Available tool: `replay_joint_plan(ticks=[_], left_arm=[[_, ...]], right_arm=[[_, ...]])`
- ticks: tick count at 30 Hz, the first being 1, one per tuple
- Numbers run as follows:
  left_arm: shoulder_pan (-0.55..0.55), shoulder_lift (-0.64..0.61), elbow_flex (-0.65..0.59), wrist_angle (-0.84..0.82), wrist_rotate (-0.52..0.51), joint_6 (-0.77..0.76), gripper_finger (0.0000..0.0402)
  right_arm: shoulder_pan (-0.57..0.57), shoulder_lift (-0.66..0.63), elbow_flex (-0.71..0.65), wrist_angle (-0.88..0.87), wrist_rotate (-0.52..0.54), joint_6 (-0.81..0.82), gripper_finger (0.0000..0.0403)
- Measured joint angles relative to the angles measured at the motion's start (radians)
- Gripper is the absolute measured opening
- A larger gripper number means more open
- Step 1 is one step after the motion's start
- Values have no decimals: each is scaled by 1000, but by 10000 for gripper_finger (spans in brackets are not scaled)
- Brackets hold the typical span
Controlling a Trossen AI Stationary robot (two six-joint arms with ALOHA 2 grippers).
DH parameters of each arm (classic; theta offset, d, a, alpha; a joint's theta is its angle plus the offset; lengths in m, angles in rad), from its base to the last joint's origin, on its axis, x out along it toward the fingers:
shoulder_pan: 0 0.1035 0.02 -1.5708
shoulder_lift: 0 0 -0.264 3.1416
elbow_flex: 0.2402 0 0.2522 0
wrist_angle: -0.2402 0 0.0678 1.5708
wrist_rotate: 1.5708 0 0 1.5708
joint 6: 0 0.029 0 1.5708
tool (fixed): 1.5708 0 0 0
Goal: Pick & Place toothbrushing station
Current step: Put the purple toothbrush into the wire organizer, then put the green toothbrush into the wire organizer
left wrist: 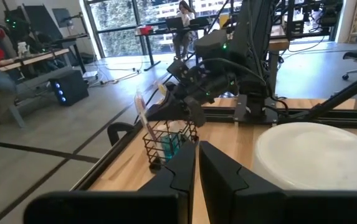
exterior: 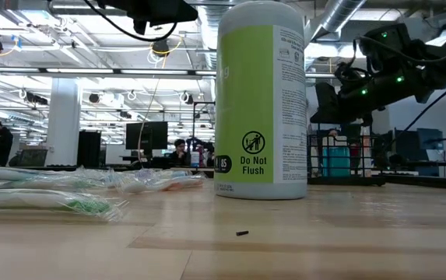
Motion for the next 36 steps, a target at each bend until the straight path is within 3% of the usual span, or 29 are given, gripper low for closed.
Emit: replay_joint_plan(ticks=[12, 26, 36], left_arm=[[0, 0, 0, -1, 0, -1, 17], [0, 0, 0, -36, 0, -8, 17], [0, 0, 0, -143, -28, -45, 17]], right_arm=[[11, 73, 1, 66, -7, -2, 9], [10, -22, 1, -2, 0, -29, 127], [108, -182, 1, -32, -7, -30, 171]])
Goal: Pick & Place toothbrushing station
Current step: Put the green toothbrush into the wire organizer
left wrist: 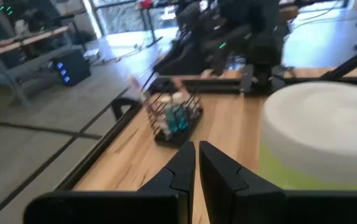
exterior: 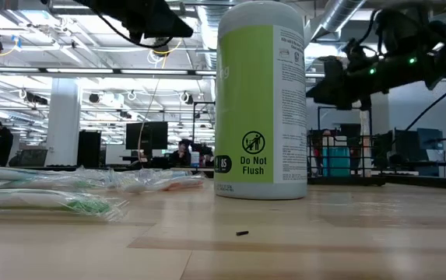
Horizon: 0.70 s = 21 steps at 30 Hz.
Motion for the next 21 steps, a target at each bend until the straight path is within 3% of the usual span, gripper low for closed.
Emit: replay_joint_plan(ticks=[13, 21], left_arm=[[81, 0, 0, -339, 2, -229, 17], [185, 0, 0, -549, 153, -385, 17]], right_arm=[[239, -98, 0, -1, -3, 0, 158], [342, -90, 0, 1, -3, -3, 145]])
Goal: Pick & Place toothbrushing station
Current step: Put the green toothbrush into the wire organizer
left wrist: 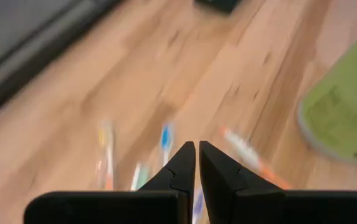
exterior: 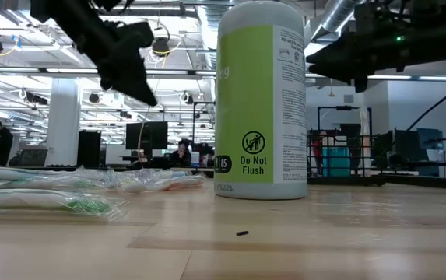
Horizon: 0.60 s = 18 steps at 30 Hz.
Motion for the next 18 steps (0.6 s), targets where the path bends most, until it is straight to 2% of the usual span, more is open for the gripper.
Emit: replay_joint_plan(ticks=[7, 13, 18], left_arm=[[89, 0, 0, -97, 115, -5, 23], [136, 7, 0, -158, 165, -1, 71], [146, 67, 0, -171, 197, 3, 105]], right_arm=[[53, 1, 0, -1, 0, -21, 135], [72, 1, 0, -1, 1, -24, 132], [85, 1, 0, -1, 3, -24, 134]])
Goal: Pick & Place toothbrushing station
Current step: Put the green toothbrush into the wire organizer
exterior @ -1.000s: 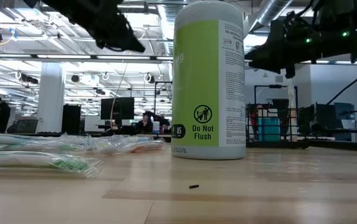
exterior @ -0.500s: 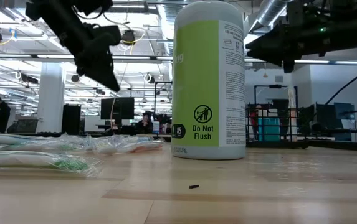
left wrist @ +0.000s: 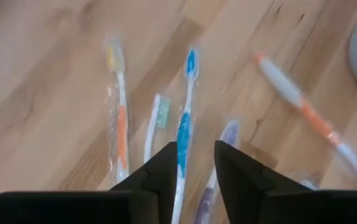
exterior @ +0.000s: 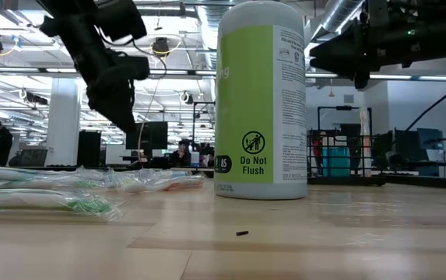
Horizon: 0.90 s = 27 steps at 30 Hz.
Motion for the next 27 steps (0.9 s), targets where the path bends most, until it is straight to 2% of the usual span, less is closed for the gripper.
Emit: replay_joint_plan(ticks=[7, 19, 27], left_arm=[[7, 116, 0, 3, -15, 38, 105], [84, 249, 0, -3, -27, 65, 99], [84, 284, 0, -2, 71, 65, 94]], right_arm=[[19, 0, 0, 1, 0, 0, 132], [19, 0, 0, 0, 0, 1, 132], [19, 0, 0, -2, 0, 1, 132]])
